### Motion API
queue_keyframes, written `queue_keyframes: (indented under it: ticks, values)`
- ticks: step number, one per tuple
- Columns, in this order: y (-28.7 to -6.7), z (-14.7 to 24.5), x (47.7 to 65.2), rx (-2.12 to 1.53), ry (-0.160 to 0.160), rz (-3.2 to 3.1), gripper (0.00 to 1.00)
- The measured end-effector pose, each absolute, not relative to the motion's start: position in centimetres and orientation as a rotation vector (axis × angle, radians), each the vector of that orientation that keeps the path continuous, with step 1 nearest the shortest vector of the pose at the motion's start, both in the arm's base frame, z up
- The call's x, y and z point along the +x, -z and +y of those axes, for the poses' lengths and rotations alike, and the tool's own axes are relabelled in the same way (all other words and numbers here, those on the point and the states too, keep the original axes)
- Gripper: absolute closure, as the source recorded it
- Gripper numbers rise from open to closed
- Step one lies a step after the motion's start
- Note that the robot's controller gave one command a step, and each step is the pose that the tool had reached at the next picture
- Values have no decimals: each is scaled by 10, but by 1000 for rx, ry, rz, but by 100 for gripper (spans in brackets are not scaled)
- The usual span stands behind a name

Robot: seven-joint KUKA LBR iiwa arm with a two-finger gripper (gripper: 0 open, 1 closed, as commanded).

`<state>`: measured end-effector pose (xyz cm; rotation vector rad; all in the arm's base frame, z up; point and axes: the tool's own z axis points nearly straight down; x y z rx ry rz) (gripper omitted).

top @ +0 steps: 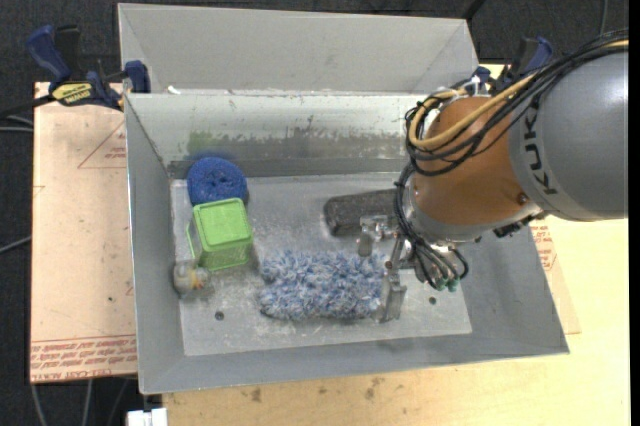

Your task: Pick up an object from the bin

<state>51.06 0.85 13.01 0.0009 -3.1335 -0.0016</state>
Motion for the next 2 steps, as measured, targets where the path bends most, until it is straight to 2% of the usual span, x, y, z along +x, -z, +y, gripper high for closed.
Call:
queue_keyframes:
  ticks: [1, 2]
  values:
    - [-134, 8, 513, 0, 2, -3141, 100]
    - [-134, 8, 513, -1, 2, -3141, 0]
